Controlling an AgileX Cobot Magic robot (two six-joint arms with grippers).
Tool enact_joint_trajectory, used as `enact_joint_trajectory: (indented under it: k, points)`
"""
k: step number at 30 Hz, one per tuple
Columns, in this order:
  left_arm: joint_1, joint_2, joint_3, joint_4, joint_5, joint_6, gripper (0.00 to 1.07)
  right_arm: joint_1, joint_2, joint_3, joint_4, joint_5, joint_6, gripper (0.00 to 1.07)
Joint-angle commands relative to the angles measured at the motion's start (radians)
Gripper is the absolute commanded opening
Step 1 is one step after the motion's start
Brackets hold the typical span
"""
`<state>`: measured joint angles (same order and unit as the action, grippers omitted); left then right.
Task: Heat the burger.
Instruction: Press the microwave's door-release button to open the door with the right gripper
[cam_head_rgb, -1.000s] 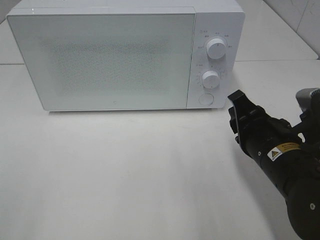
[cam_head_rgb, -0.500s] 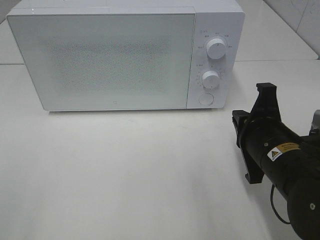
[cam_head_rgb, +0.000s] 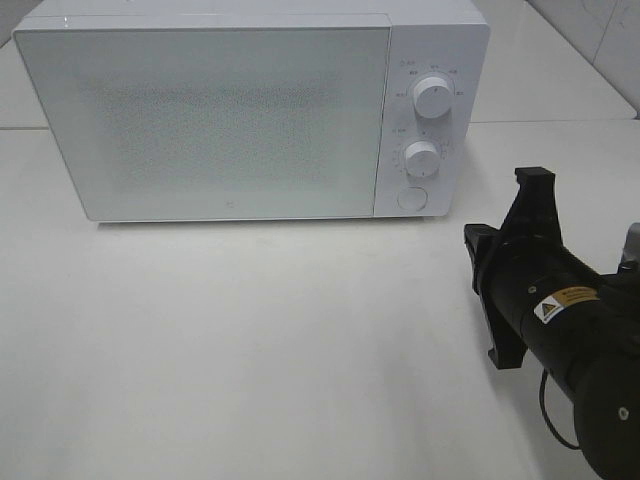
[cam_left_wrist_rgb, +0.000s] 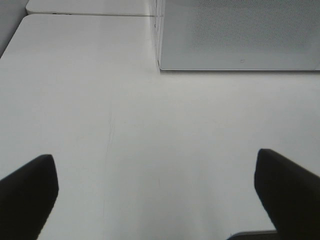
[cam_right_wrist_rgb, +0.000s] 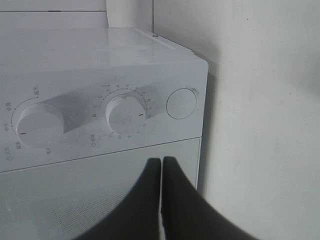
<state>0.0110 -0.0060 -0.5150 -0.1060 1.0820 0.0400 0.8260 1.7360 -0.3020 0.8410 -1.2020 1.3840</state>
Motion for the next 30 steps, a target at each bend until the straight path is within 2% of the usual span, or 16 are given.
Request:
enact_joint_trajectory:
  k: [1, 7, 15, 23, 25, 30]
  points:
    - [-0.002, -0.022, 0.0, -0.002, -0.014, -0.006, 1.0, 0.003, 0.002, -0.007, -0.002, 0.006, -0.003, 0.0]
    - [-0.002, -0.022, 0.0, -0.002, -0.014, -0.006, 1.0, 0.0, 0.008, -0.043, 0.004, 0.017, -0.059, 0.0]
    - [-0.002, -0.022, 0.0, -0.002, -0.014, -0.006, 1.0, -0.078, 0.126, -0.138, -0.072, 0.051, -0.033, 0.0]
    - [-0.002, -0.022, 0.0, -0.002, -0.014, -0.006, 1.0, -0.081, 0.188, -0.216, -0.078, 0.087, -0.033, 0.0]
    - [-0.002, -0.022, 0.0, -0.002, -0.014, -0.006, 1.0, -0.115, 0.222, -0.263, -0.113, 0.119, -0.033, 0.0]
    - [-0.002, -0.022, 0.0, -0.002, -0.014, -0.006, 1.0, -0.14, 0.24, -0.29, -0.131, 0.125, -0.04, 0.0]
